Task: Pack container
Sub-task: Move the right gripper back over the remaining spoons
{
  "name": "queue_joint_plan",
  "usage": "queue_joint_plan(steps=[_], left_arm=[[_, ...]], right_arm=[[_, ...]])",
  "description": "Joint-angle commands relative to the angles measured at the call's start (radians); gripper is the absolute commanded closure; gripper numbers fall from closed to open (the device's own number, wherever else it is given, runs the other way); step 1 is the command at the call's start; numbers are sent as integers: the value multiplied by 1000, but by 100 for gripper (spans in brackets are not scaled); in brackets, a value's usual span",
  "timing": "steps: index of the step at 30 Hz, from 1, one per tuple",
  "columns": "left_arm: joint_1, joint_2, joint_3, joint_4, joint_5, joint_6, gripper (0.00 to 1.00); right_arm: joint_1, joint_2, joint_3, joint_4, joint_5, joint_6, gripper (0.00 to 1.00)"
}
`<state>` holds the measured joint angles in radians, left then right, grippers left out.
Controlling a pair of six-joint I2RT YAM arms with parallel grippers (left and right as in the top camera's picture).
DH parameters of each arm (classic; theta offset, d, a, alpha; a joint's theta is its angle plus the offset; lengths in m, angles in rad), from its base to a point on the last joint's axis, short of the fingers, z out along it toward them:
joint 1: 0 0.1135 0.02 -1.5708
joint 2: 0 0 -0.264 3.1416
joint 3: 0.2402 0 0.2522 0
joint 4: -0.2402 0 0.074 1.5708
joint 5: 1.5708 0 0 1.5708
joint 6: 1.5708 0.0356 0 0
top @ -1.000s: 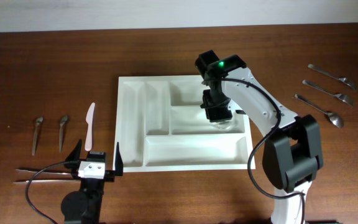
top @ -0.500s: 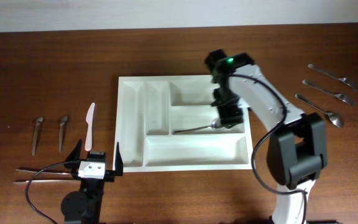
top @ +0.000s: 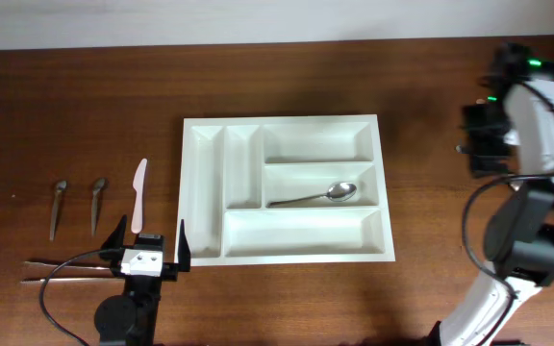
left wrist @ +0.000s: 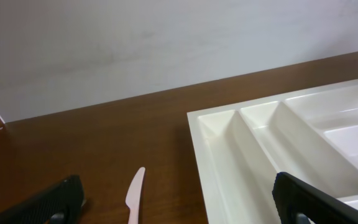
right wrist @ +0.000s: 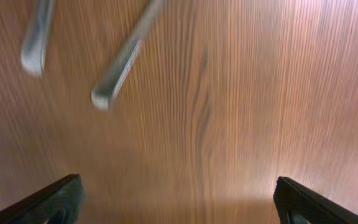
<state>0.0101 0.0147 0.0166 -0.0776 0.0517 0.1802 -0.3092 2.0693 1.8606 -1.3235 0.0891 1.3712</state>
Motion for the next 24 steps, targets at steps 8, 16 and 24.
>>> queue_joint_plan(steps=[8, 16, 24], left_arm=[[6, -7, -8, 2, -7, 16, 1], [6, -7, -8, 2, -7, 16, 1], [6, -7, -8, 2, -7, 16, 1]], right_arm=[[-169, 4, 10, 78, -5, -148, 1], [-198, 52, 9, 74, -15, -79, 1], [-196, 122, 9, 73, -121, 103, 1]])
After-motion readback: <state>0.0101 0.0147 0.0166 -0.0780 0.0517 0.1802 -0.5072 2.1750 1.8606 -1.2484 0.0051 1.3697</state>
